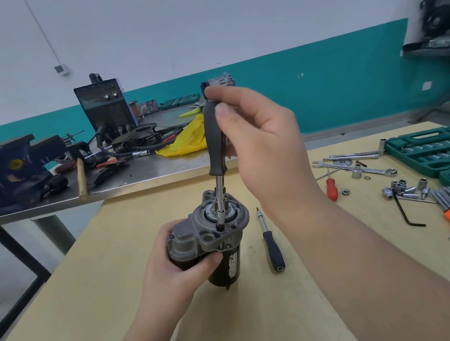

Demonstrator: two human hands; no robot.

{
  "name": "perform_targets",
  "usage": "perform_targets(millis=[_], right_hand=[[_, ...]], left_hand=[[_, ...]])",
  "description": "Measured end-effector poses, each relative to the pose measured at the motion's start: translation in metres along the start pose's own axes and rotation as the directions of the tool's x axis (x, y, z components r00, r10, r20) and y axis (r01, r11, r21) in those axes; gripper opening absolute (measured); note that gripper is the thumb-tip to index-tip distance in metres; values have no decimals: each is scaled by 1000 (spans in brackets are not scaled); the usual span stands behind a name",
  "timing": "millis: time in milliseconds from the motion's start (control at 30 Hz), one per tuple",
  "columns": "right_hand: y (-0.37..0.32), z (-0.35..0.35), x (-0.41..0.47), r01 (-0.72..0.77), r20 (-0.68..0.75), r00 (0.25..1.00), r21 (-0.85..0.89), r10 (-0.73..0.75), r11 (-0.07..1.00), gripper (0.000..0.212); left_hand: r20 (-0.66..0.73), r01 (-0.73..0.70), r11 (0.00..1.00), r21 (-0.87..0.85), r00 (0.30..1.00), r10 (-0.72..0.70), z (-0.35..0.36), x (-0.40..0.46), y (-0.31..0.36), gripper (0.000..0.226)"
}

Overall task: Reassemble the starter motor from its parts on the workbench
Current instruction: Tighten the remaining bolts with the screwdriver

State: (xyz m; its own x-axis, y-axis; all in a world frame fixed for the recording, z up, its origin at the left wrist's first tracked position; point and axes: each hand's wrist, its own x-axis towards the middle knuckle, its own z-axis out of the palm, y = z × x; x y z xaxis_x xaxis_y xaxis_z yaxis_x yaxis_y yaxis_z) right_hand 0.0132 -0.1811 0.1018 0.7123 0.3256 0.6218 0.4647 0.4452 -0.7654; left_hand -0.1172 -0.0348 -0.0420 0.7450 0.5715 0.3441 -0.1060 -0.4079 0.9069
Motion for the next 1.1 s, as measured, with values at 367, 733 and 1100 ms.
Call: perform_targets(millis=[367,733,1100], right_hand=[[0,-1,-1,13,-15,1000,21,-12,1000,22],[2,0,0,14,-57,998,12,-13,1000,27],[3,0,1,22,-56,998,-19,-23,1000,25]], left_hand=[[5,-8,1000,-5,1000,8,-1,1,-2,65],[5,-13,1000,-18,1000,13,0,1,-1,66],[4,-14,1000,-12,1000,14,0,0,2,64]])
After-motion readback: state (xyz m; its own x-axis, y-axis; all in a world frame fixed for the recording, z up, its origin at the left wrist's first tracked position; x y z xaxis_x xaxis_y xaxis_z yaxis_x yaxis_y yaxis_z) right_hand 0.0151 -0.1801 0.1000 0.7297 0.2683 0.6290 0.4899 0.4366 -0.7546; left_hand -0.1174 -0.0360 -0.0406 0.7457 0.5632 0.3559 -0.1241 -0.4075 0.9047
